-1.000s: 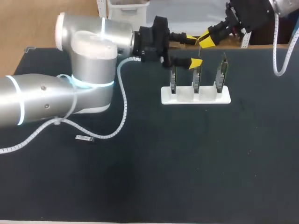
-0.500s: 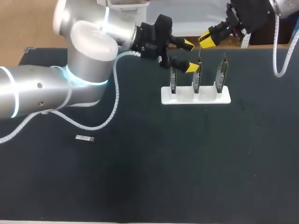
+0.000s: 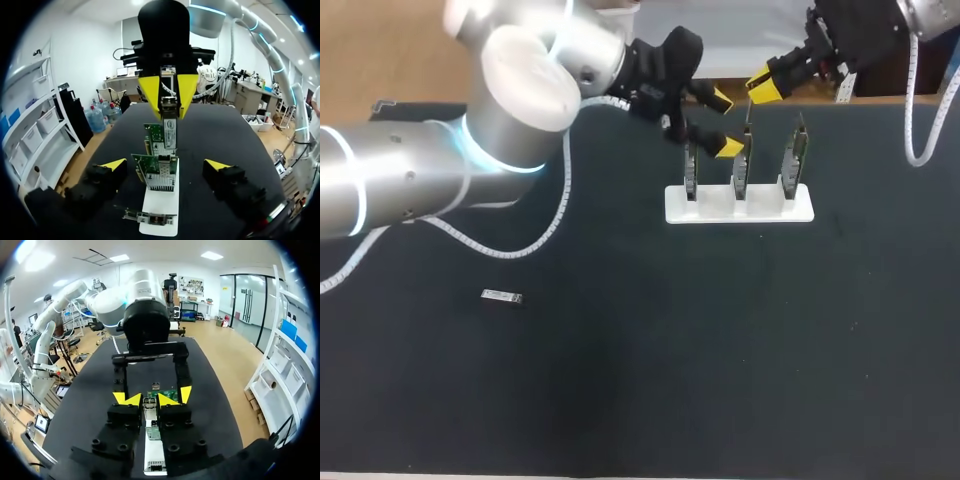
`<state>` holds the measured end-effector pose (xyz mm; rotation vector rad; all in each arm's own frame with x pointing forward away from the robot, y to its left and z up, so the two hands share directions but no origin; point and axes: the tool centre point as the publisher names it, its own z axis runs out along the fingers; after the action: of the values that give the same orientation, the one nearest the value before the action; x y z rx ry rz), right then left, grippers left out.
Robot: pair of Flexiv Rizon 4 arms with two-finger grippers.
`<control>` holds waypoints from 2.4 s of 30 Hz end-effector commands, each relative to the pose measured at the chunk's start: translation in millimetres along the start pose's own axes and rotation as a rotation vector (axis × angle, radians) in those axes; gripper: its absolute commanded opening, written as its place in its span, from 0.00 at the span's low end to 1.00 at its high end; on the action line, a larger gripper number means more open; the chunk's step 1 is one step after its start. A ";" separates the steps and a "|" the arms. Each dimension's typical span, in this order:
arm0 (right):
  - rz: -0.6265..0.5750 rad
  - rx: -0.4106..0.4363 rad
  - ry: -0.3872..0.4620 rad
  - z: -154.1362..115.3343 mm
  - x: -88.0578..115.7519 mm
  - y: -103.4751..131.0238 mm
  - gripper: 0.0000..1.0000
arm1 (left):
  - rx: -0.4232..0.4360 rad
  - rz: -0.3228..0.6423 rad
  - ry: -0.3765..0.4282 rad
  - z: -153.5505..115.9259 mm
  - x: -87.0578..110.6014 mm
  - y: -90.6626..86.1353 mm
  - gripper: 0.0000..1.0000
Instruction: Pick up the optical module with the left hand, and insert it into the network port with the right hand.
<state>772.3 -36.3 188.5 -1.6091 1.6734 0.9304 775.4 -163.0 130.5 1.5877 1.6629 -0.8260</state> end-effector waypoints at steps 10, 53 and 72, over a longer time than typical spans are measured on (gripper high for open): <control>-0.001 0.006 -0.003 0.4 0.2 3.4 0.00 | 0.023 -0.006 0.066 -1.3 8.5 -3.7 1.00; -0.002 0.008 -0.006 -0.9 2.3 2.2 0.00 | 0.047 0.016 0.107 4.8 10.0 -5.0 1.00; -0.002 0.005 -0.007 -0.8 2.4 -0.4 0.00 | 0.054 0.013 0.118 5.9 11.8 -4.7 1.00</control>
<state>771.4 -38.5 187.1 -1.6013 1.6710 0.9268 768.5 -160.2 117.4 1.7072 1.7206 -0.7890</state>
